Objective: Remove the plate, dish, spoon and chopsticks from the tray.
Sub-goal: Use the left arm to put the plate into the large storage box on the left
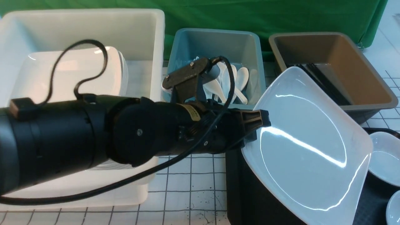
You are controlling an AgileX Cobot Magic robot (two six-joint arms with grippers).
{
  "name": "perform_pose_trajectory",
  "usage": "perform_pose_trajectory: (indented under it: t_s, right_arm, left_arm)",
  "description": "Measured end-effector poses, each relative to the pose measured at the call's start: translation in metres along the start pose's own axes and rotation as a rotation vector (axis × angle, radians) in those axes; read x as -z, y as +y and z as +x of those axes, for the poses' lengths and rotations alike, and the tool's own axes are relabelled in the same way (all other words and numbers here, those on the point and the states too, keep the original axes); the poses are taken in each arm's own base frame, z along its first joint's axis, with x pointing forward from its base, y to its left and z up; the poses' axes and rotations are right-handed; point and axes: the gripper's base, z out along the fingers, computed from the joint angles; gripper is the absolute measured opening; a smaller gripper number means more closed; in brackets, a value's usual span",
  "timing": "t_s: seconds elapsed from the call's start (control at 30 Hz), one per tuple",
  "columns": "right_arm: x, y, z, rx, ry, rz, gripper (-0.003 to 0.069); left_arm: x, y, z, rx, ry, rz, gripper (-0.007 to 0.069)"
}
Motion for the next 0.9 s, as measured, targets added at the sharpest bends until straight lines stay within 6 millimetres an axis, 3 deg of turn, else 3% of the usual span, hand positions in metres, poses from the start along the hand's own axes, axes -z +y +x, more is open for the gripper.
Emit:
perform_pose_trajectory:
  t_s: [0.33,0.5,0.7,0.9]
  right_arm:
    - [0.000,0.000,0.000,0.000,0.000,0.000,0.0216]
    - [0.000,0.000,0.000,0.000,0.000,0.000,0.0219]
    - [0.000,0.000,0.000,0.000,0.000,0.000,0.0219]
    - [0.000,0.000,0.000,0.000,0.000,0.000,0.0226]
  left_arm:
    - [0.028,-0.015,-0.015,0.014,-0.112,0.085,0.0019]
    - [0.047,-0.012,-0.032,0.048,-0.200,0.105,0.0019]
    - [0.102,0.009,-0.070,0.114,-0.374,0.078,0.0020]
    - [0.163,0.033,-0.094,0.148,-0.560,0.014,0.0020]
